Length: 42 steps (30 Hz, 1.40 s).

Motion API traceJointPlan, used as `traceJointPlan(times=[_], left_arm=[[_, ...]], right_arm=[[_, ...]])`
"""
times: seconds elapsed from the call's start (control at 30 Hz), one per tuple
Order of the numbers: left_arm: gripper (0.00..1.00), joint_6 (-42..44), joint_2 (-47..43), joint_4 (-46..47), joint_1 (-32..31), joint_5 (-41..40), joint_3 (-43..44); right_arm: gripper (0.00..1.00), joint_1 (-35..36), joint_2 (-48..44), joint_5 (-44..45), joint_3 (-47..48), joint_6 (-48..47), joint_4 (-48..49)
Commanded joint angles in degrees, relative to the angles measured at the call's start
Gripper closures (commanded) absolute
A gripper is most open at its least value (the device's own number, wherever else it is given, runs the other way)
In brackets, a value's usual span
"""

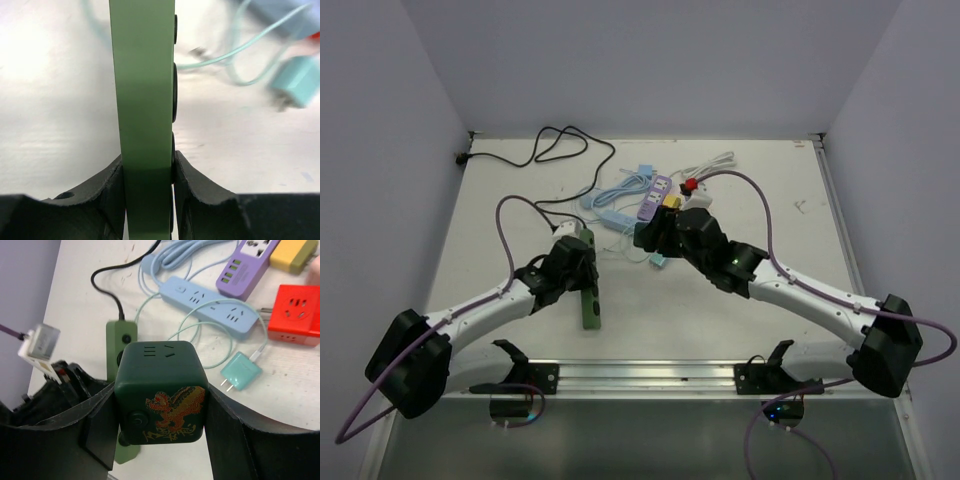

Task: Pull the plug off the socket

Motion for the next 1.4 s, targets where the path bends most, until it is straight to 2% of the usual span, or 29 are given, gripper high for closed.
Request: traceJointPlan(times=[0.0, 0.17, 0.37, 0.5, 0.53, 0.63, 0.8, 0.87, 0.93, 1.2, 1.37], left_arm=[[1.0, 0.77, -0.89, -7.14, 0.15, -9.14, 0.0], [1.0, 1.2, -7.82, 0.06, 1.82, -1.66, -4.13], [1.0, 2.08, -11.09, -0.2, 5.41, -3.33, -4.74], [1.0, 4.01, -9.68, 4.36, 14.37, 7.1, -6.59], [1.0, 4.54, -8.81, 6.03, 18.04, 8.27, -7.03], [0.99, 5.86, -6.97, 7.53, 23.41, 10.91, -6.77], [0.87, 6.57, -2.92, 8.59, 30.37, 15.04, -3.87], [0.84, 6.22, -0.82, 9.21, 33.45, 16.71, -3.08], [0.81, 5.08, 0.51, 13.67, 35.82, 19.17, -2.99], [0.6, 4.81, 4.73, 23.44, 36.45, 23.04, -3.16], [0.53, 4.81, 7.54, 29.59, 38.03, 25.68, -4.74]], right_arm=[[0.74, -1.51, -4.78, 4.8, 0.48, -2.13, 0.3], [0.72, -6.43, -9.88, -0.56, -4.72, -2.13, 2.87], [0.71, -18.03, -15.77, -7.42, -11.23, -1.86, 1.82], [0.69, -26.27, -19.46, -11.9, -13.68, -2.48, -0.29], [0.69, -27.96, -19.9, -14.78, -14.13, -2.48, -0.3], [0.69, -34.81, -20.78, -17.97, -15.62, -2.57, -0.56], [0.68, -45.26, -20.7, -27.45, -17.21, -2.22, 0.31], [0.68, -47.04, -20.26, -29.04, -17.38, -2.04, 1.19], [0.68, -48.45, -19.73, -30.45, -17.39, -2.13, 1.37], [0.68, -52.39, -16.31, -32.21, -17.39, -2.92, 3.21], [0.68, -53.9, -14.19, -34.23, -18.0, -2.4, 6.02]])
